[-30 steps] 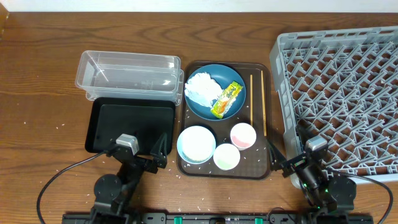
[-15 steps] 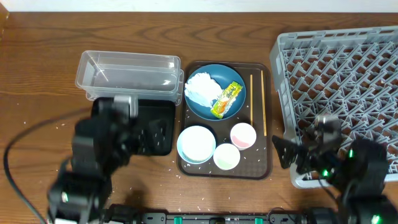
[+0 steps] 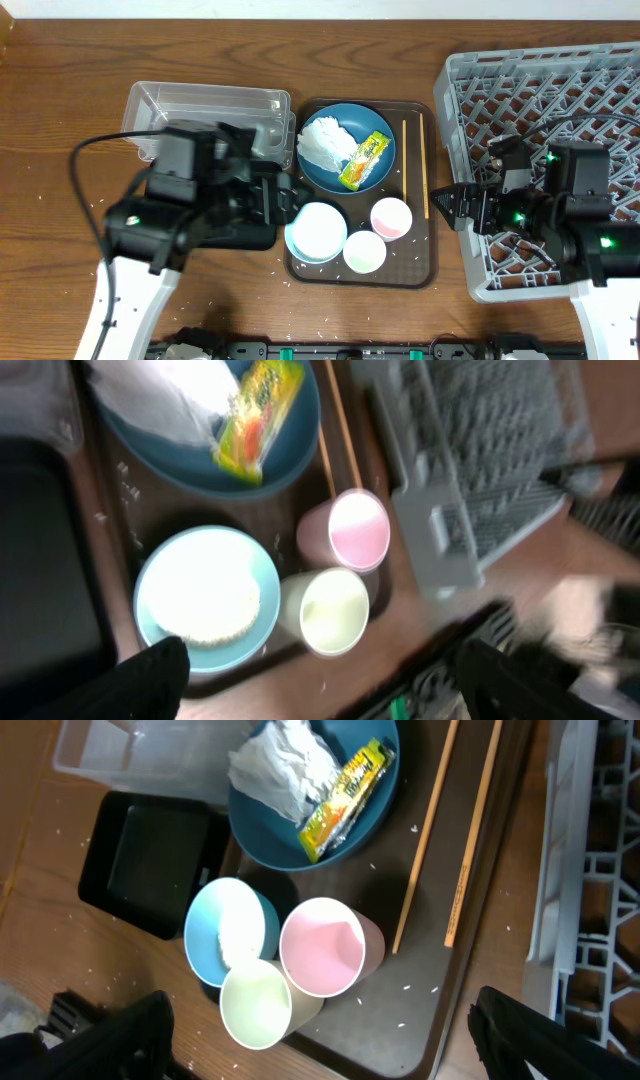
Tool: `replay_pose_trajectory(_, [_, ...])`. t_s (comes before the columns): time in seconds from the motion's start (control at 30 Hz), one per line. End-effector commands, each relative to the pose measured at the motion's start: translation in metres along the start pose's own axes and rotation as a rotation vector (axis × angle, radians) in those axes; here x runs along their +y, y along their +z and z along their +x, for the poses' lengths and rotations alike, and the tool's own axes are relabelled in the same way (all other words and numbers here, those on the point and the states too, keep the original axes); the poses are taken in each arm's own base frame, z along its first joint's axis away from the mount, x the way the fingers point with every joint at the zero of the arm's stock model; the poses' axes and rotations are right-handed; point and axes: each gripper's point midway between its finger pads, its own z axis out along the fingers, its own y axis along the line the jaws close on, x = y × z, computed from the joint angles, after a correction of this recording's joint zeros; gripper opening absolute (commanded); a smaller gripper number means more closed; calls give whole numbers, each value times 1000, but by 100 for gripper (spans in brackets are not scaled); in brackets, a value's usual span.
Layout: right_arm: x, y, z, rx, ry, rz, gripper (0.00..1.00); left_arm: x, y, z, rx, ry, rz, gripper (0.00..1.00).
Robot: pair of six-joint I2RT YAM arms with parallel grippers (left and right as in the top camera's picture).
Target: Sort waste into correct bins and load items into the dishwasher rack
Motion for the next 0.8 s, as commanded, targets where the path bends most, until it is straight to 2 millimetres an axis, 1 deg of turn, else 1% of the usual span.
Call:
replay_pose_trajectory(0.0, [3,0,-4,7,26,-16,91,4,21,10,59,120,-139,83])
replay_pose_trajectory(0.07, [1,3,-2,22,43,-15,86,0,40,20,112,189,-190,79])
replay_pose_trajectory(0.1, [0,4,-2,27,45,-14,86,1,48,24,133,214,-222,74])
replay_pose_trajectory(0.17, [0,4,1,40,54,-12,85,8,61,32,171,228,-305,73])
replay_pose_trajectory(0.23, [-1,4,6,57,64,-6,85,13,72,37,191,199,-361,73])
replay_pose_trajectory(0.3, [-3,4,11,75,74,6,86,8,88,42,218,192,-353,71])
replay_pose_trajectory(0.33, [-5,4,12,78,76,15,86,2,98,47,240,209,-336,70])
replay_pose_trajectory(0.47, [-7,4,11,76,76,27,86,-8,126,62,297,266,-326,69])
replay_pose_trajectory(0.5, [-7,4,11,76,76,27,86,-6,132,67,314,279,-340,69])
replay_pose_trajectory(0.53, [-7,4,11,77,76,26,86,-3,136,70,326,289,-365,66])
replay_pose_trajectory(0.6, [-7,4,12,80,78,27,85,10,143,75,348,292,-440,63])
replay_pose_trajectory(0.63, [-7,4,12,80,78,27,85,14,146,78,362,290,-458,63])
replay_pose_trajectory(0.7, [-7,4,12,80,78,27,85,19,153,83,392,284,-471,62])
replay_pose_trajectory(0.77, [-7,4,12,80,78,27,86,25,158,87,416,278,-487,59])
